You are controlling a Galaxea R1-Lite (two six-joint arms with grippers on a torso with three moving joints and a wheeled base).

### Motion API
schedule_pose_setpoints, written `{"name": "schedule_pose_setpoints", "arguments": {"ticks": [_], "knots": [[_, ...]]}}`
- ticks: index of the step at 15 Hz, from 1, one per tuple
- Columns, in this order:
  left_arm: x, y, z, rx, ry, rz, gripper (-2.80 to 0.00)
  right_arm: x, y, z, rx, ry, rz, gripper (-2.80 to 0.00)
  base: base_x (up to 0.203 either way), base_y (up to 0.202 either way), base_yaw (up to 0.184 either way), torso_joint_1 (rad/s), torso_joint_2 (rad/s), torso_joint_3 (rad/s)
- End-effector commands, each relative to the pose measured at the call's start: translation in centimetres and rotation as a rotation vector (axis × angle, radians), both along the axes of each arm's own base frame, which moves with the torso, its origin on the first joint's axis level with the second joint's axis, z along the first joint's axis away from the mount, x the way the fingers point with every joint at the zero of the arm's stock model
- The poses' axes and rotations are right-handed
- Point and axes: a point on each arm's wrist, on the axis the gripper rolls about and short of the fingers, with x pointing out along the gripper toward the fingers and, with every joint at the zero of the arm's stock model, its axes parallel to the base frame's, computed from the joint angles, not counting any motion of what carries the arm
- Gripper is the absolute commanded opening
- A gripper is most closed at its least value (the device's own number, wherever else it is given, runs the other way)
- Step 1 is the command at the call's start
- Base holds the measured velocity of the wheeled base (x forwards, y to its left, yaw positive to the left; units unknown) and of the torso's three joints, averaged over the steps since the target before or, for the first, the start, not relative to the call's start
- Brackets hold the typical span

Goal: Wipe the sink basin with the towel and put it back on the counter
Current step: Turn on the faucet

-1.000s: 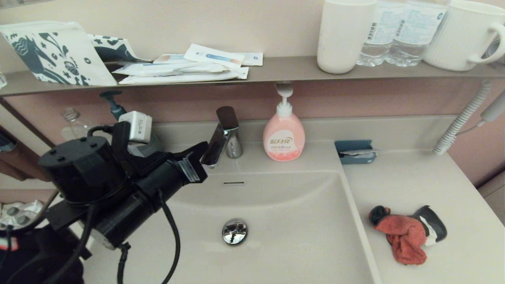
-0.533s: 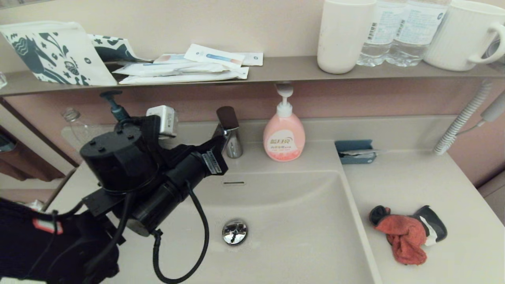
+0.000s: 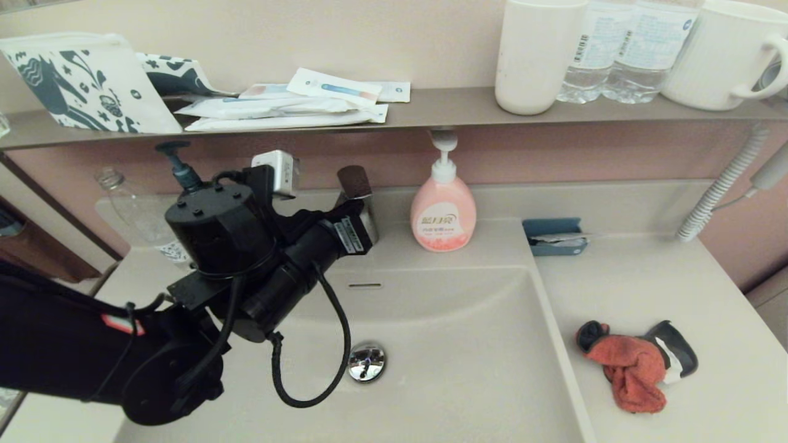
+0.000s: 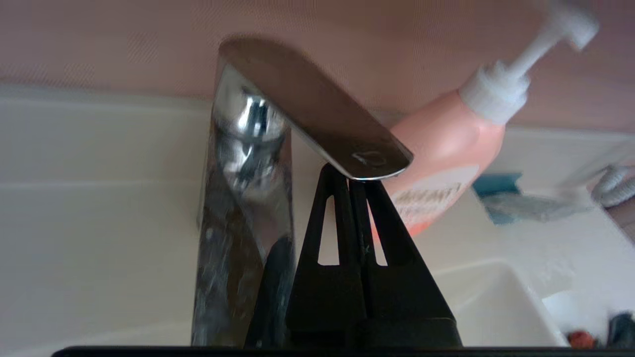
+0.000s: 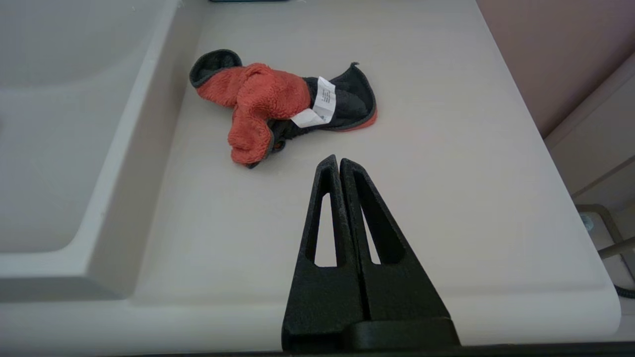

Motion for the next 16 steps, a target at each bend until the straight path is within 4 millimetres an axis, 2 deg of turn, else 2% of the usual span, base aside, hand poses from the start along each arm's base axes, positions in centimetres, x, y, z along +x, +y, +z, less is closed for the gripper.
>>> {"name": "schedule_pose_setpoints", "arguments": {"ticks": [1, 11, 14, 16], "knots": [[0.1, -0.1, 0.6, -0.018, -0.021, 0.002, -2.80, 0.0, 0.0, 0.0, 0.000, 0.000, 0.000, -2.80, 0.000, 0.000, 0.000, 0.000, 0.00, 0.000], [-0.1, -0.3, 1.5, -0.039, -0.044, 0.018, -2.80, 0.0, 0.0, 0.0, 0.000, 0.000, 0.000, -2.80, 0.000, 0.000, 0.000, 0.000, 0.00, 0.000], [-1.2, 0.7, 1.4, -0.033, -0.036, 0.024, -2.80, 0.0, 0.0, 0.0, 0.000, 0.001, 0.000, -2.80, 0.000, 0.000, 0.000, 0.000, 0.00, 0.000], [-1.7, 1.6, 2.4, -0.050, -0.063, 0.041, -2.80, 0.0, 0.0, 0.0, 0.000, 0.001, 0.000, -2.80, 0.000, 0.000, 0.000, 0.000, 0.00, 0.000]]}}
